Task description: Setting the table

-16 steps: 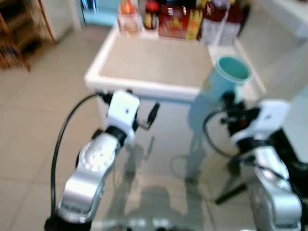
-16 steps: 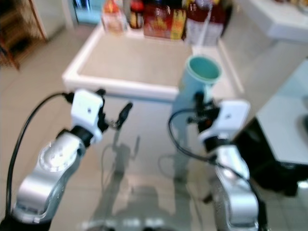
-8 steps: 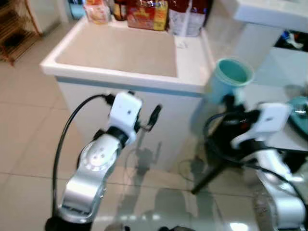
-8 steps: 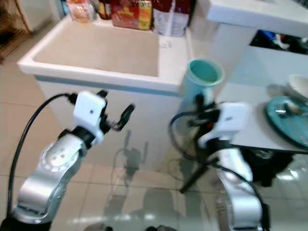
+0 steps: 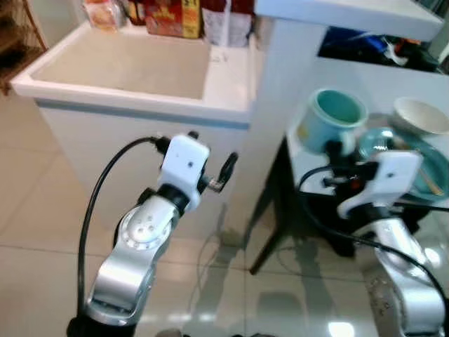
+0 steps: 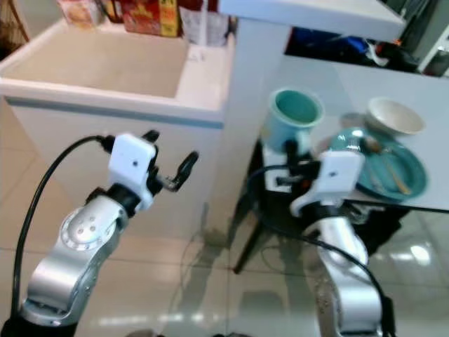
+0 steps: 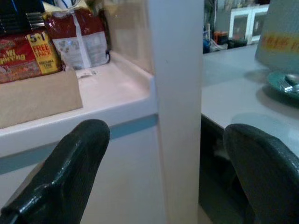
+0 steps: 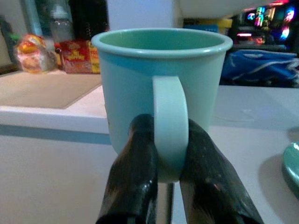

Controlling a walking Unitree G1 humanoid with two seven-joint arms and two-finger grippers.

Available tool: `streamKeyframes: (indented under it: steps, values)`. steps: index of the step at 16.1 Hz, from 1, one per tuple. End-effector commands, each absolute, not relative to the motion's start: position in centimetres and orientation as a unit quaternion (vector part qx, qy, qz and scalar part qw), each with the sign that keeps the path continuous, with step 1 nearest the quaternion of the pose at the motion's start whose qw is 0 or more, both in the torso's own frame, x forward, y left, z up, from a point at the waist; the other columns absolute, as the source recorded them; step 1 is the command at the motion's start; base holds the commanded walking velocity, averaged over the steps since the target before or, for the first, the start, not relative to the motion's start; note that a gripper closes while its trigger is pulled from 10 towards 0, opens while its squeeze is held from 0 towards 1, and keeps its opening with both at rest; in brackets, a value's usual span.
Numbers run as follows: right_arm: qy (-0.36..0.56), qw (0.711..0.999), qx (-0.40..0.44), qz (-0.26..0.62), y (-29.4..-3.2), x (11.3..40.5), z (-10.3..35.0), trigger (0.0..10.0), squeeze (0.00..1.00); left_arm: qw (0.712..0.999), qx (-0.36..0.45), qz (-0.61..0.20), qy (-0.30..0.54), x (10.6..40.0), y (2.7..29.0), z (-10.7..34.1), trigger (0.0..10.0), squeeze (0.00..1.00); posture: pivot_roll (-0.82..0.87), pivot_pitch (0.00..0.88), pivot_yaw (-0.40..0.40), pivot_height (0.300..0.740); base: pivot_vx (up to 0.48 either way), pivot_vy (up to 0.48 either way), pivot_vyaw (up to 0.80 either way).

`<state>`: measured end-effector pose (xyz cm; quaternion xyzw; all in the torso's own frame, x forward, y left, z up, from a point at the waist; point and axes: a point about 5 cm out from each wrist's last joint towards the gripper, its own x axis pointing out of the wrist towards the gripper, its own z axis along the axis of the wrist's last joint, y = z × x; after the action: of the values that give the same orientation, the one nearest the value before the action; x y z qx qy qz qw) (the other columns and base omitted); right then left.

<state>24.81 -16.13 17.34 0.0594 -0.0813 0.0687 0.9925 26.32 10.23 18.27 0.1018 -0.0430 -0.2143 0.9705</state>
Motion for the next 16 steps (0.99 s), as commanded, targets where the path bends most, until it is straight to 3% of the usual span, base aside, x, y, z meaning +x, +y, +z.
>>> streamKeyframes:
  steps: [1, 16]
  values:
    - [-0.093, 0.993, 0.05, 0.059, -16.76, 24.79, 17.94, 10.0, 0.0, 0.968, 0.101, -0.223, -0.05, 26.33, 9.74, 18.63, 10.0, 0.0, 0.05, 0.051, -0.065, 0.74, 0.0, -0.45, 0.0]
    - [-0.096, 0.992, 0.047, 0.062, -17.29, 25.06, 18.17, 10.0, 0.0, 0.969, 0.098, -0.222, -0.056, 26.56, 9.67, 18.75, 10.0, 0.0, 0.04, 0.05, -0.067, 0.74, 0.0, -0.452, 0.0]
